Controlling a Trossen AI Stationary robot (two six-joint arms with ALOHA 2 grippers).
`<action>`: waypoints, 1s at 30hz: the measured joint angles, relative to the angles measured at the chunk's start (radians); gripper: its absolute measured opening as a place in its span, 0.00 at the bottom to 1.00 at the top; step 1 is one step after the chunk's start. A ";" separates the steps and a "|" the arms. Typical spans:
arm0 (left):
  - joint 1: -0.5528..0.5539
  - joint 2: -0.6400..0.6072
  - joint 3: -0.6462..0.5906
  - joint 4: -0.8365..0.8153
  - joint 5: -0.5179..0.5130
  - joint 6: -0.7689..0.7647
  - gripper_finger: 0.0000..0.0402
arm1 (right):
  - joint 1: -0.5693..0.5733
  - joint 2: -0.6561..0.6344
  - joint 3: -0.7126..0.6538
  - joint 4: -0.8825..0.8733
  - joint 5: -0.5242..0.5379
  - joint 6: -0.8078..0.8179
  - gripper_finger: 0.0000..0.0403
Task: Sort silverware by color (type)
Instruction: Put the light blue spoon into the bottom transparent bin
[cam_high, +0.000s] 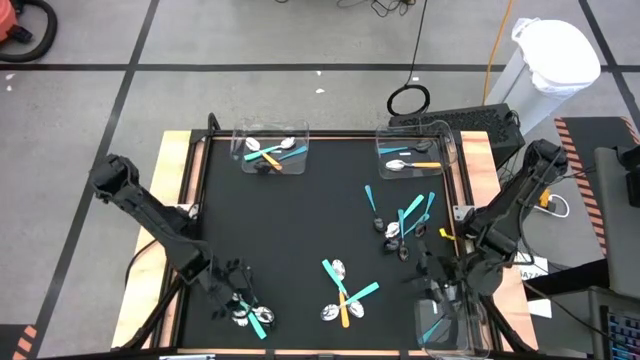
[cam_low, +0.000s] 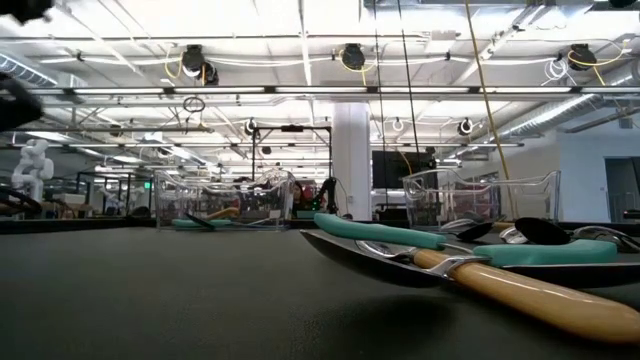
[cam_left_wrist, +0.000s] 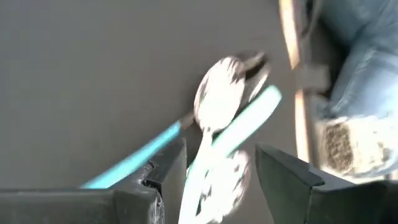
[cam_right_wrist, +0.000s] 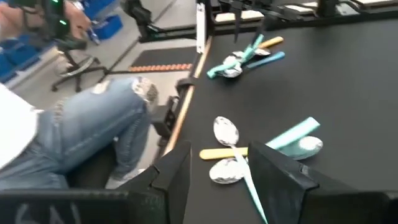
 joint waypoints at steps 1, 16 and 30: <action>-0.012 0.008 0.000 -0.025 -0.007 -0.026 0.47 | -0.009 0.010 0.000 -0.001 0.000 0.003 0.38; -0.049 0.177 0.005 -0.042 -0.007 -0.065 0.36 | -0.078 0.117 0.000 0.001 -0.001 0.007 0.38; 0.056 0.108 0.014 -0.056 -0.446 -0.019 0.07 | -0.223 0.162 0.000 0.095 0.043 0.101 0.39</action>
